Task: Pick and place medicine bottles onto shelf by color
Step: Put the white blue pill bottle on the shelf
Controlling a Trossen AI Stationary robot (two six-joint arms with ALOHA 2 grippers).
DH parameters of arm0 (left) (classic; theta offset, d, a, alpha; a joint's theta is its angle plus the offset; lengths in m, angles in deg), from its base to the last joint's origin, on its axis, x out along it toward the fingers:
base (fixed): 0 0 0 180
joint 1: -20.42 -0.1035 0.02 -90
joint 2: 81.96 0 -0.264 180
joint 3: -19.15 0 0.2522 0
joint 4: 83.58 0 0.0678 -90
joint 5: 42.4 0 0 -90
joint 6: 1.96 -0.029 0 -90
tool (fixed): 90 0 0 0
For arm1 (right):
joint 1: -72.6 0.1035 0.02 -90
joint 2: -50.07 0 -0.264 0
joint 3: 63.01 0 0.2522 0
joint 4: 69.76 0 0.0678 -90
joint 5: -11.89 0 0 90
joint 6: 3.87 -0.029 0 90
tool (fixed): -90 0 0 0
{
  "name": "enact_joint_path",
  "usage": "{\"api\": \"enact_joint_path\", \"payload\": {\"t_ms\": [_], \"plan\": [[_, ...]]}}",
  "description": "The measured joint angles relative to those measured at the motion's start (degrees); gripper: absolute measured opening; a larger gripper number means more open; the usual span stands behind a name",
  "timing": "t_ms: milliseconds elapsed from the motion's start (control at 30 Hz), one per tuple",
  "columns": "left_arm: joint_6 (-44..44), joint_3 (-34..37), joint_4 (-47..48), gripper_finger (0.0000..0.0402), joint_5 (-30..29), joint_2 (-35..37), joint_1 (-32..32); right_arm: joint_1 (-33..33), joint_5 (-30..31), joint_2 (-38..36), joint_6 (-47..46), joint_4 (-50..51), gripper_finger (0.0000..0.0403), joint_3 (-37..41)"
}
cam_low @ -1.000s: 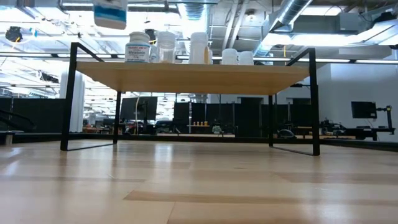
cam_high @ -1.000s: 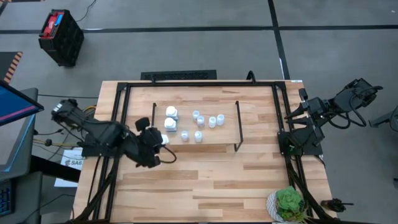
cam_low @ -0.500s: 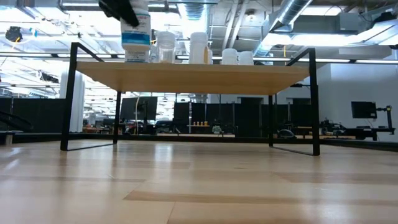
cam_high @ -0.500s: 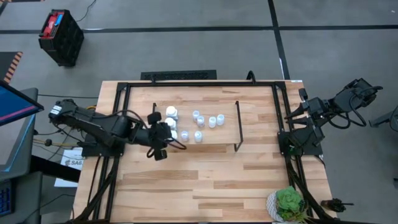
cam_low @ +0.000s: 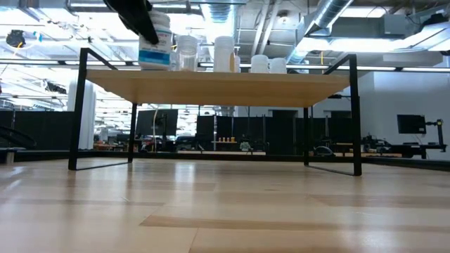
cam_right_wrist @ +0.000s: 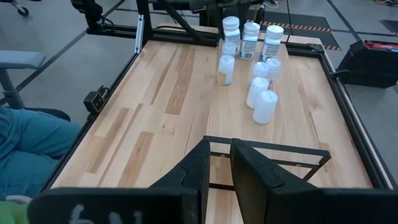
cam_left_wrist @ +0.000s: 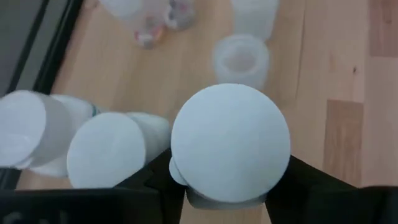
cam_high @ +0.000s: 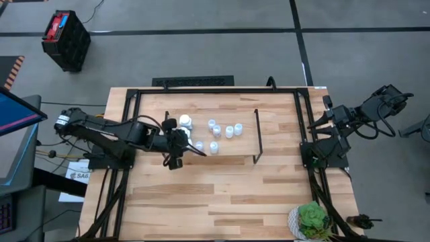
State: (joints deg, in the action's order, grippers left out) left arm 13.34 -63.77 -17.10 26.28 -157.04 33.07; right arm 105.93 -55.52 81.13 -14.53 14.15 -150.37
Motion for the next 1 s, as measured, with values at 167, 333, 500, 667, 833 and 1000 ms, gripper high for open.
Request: {"api": "enact_joint_path", "payload": {"t_ms": [167,333,500,667,833,1000], "plan": [[-0.9,0.0,0.6,0.0182,0.9,0.0,-0.4,0.0,0.0,0.0,0.0,0.0,0.0086,0.0],[-2.2,0.0,0.6,0.0192,1.9,0.0,-0.9,0.0,0.0,0.0,0.0,0.0,0.0086,0.0],[-3.1,0.0,0.6,0.0194,0.5,0.0,-0.8,0.0,0.0,0.0,0.0,0.0,0.0086,0.0],[-5.0,-0.1,0.2,0.0194,0.2,0.3,-0.8,0.0,0.0,0.0,0.0,0.0,0.0086,0.0],[-5.1,-2.6,0.4,0.0195,-0.2,0.4,-0.8,0.0,0.0,0.0,0.0,0.0,0.0086,0.0],[-2.9,-3.6,1.1,0.0195,0.1,0.4,-0.8,0.0,0.0,0.0,0.0,0.0,0.0086,0.0]]}}
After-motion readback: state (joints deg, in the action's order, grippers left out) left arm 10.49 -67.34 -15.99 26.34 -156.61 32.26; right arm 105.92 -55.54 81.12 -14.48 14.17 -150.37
